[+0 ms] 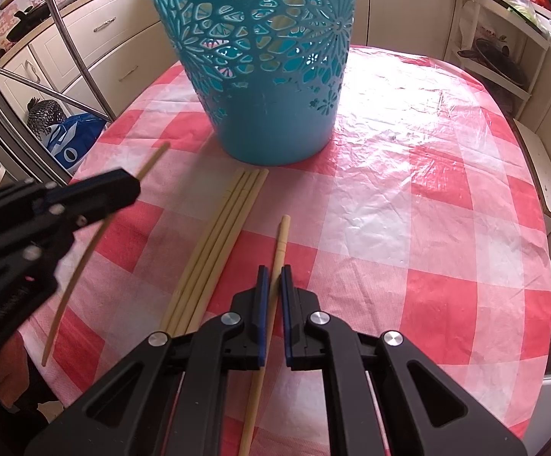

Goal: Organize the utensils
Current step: 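Carry the stick with the left tool into the basket while the right tool holds its stick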

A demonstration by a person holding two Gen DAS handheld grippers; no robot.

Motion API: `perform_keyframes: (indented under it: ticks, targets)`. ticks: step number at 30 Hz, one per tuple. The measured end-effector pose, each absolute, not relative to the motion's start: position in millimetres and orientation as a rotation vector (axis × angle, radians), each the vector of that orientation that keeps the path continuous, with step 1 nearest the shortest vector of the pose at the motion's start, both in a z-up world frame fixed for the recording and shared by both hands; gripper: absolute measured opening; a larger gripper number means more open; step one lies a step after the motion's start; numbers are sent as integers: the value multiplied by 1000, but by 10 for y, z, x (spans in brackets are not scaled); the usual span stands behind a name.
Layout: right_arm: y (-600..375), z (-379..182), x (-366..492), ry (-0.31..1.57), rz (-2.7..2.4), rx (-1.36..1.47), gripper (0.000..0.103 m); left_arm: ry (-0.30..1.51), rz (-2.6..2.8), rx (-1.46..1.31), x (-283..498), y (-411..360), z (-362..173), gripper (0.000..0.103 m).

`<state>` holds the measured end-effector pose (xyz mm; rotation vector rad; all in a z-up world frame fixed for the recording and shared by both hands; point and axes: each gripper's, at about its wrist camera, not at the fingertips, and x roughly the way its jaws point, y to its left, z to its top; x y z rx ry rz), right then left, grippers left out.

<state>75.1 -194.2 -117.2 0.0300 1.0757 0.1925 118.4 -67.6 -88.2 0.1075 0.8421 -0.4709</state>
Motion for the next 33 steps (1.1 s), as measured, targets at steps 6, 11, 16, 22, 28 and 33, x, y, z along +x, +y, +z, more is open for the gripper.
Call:
perform_keyframes:
  ticks: [6, 11, 16, 22, 28, 33]
  targets:
    - [-1931, -1173, 750, 1077, 189, 30, 7, 743, -543, 15, 1147, -578, -568, 5]
    - [-1919, -1170, 743, 1077, 193, 30, 7, 663, -577, -82, 1152, -504, -243, 5]
    - [-1923, -1168, 734, 1077, 198, 36, 7, 564, -585, -153, 1222, -461, 189, 5]
    - [-1937, -1176, 749, 1077, 198, 32, 7, 432, -559, -182, 1527, -619, 721, 5]
    - [-1947, -1177, 753, 1078, 200, 35, 7, 275, -472, -264, 1944, -748, 1072, 5]
    - [-1953, -1175, 759, 1079, 207, 35, 7, 240, -373, -310, 2286, -824, 1004, 5]
